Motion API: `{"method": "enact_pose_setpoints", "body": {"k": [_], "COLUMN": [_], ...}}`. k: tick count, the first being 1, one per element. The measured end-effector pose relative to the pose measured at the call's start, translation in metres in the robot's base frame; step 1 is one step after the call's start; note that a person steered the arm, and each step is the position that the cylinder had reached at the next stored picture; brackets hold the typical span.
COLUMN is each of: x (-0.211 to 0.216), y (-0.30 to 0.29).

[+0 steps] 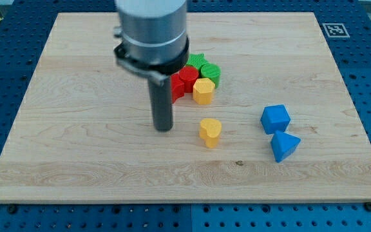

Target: Slide the yellow heart closer to the blue cube

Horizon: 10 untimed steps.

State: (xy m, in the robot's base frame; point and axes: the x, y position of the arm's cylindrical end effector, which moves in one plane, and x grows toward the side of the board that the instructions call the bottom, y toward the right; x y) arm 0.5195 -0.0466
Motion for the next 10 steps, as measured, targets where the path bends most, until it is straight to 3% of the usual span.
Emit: {"method": "enact_pose_setpoints", "body": {"k": [1, 2, 7, 10], "x": [0.031, 0.032, -0.023, -0.061], "y": [0.043, 0.090, 0.065, 0.132]}}
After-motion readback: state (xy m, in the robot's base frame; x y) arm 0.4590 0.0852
